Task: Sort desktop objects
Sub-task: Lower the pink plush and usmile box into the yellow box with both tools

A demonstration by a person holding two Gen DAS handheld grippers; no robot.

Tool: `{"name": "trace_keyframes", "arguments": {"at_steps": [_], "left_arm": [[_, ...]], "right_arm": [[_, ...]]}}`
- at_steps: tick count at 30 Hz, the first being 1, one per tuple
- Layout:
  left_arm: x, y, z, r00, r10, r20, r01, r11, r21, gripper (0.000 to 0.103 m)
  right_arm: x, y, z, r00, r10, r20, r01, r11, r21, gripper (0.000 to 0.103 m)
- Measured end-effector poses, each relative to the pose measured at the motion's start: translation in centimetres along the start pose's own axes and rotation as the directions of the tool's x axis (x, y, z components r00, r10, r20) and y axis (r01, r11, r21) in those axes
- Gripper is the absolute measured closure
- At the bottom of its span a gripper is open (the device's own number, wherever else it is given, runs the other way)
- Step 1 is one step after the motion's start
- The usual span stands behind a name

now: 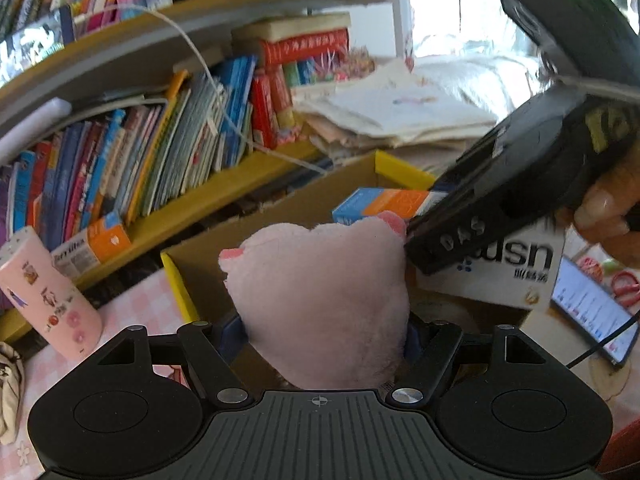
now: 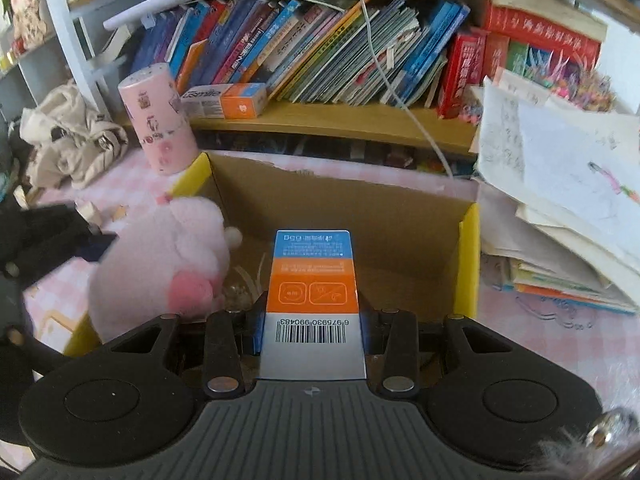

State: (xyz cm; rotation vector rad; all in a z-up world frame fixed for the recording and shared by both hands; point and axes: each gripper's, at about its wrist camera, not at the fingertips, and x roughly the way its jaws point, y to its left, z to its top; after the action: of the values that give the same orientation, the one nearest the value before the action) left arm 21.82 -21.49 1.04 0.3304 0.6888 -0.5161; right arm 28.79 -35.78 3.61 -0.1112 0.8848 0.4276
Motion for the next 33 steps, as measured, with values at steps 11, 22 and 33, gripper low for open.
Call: {"name": "trace_keyframes", "arguments": {"at_steps": [11, 22, 33], "left_arm": [[1.6, 0.2, -0.8, 0.998, 0.013, -0.055, -0.012, 1.0, 0.011, 0.021], [-0.7, -0.5, -0.7, 0.993, 0.119, 0.025, -0.12, 0.991, 0.066, 0.005], [-5.1, -1.3, -1.6, 0.979, 0.178, 0.096, -0.183, 0.982, 0.048, 0.001]], "right_arm": [[3.2, -0.6, -0.2, 0.998, 0.003, -0.068, -0.003, 1.0, -0.002, 0.065], [1.1, -0.4, -0.3, 1.0, 0.006, -0.012, -0.006, 1.0, 0.011, 0.039], [-2.1, 0.8, -2.6, 1.0, 0.003, 0.028, -0.003, 1.0, 0.016, 0.021]]}}
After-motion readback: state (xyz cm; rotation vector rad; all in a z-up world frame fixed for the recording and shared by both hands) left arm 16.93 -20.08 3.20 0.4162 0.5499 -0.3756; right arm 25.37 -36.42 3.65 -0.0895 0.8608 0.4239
